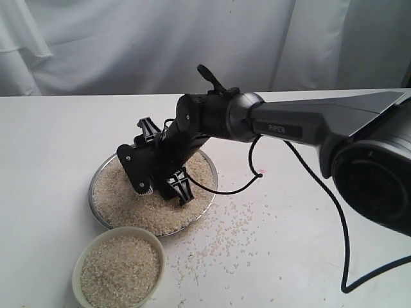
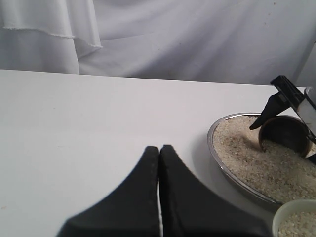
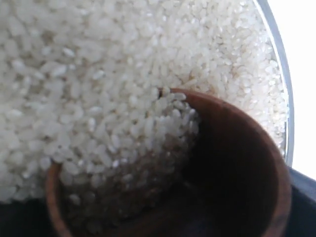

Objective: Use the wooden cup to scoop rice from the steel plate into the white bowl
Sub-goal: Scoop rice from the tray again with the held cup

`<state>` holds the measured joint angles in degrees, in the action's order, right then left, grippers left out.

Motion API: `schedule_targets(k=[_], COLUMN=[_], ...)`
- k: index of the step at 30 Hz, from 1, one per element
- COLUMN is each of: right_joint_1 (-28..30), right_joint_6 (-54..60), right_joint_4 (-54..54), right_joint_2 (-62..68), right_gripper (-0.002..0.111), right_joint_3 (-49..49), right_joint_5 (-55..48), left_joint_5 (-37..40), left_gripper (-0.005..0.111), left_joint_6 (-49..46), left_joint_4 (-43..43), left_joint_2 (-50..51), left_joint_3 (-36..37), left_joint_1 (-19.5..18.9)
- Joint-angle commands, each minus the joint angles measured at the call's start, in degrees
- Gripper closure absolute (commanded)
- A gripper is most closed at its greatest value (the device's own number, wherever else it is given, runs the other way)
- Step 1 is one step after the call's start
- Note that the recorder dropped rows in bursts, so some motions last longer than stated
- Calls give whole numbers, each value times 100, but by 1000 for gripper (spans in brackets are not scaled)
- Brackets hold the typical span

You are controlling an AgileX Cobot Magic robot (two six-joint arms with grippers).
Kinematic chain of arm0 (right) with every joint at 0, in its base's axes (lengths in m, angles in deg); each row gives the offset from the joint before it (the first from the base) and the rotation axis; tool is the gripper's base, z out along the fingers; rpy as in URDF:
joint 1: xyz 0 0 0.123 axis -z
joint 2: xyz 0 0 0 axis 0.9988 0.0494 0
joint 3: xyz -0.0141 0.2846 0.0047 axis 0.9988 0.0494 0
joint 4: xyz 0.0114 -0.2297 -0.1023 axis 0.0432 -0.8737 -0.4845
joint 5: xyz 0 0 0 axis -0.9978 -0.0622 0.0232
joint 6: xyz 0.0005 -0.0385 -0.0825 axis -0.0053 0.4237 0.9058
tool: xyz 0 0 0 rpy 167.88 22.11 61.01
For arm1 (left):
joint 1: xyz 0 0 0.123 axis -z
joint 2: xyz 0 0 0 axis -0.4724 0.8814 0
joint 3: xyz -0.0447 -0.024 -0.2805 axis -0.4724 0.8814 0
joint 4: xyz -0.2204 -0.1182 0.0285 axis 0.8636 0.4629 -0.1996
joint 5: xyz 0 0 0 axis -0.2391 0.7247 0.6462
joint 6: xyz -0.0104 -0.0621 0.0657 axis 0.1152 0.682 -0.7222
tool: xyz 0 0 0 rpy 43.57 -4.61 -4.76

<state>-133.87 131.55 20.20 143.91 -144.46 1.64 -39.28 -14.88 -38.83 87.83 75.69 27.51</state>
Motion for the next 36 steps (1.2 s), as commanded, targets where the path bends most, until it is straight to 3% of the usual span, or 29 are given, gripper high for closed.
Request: schedule_targets(k=[1,20,36], right_joint_1=[76,330,373], right_joint_6=[29,-2,-35], right_joint_4=[420,625,364], right_joint_2=[236,179,-474], right_gripper=[108,108,108], right_joint_3=[-138,-1211,-1223], right_joint_5=[-1021,-1398,-1844], left_joint_5=[-36,-36,-36], left_gripper=[107,107,107], left_joint_6=[18,18,18], left_joint_4=[4,4,4], left_joint_2=[-29,-29,-29], left_joint_3=[26,26,26], left_joint_1=[9,9,9])
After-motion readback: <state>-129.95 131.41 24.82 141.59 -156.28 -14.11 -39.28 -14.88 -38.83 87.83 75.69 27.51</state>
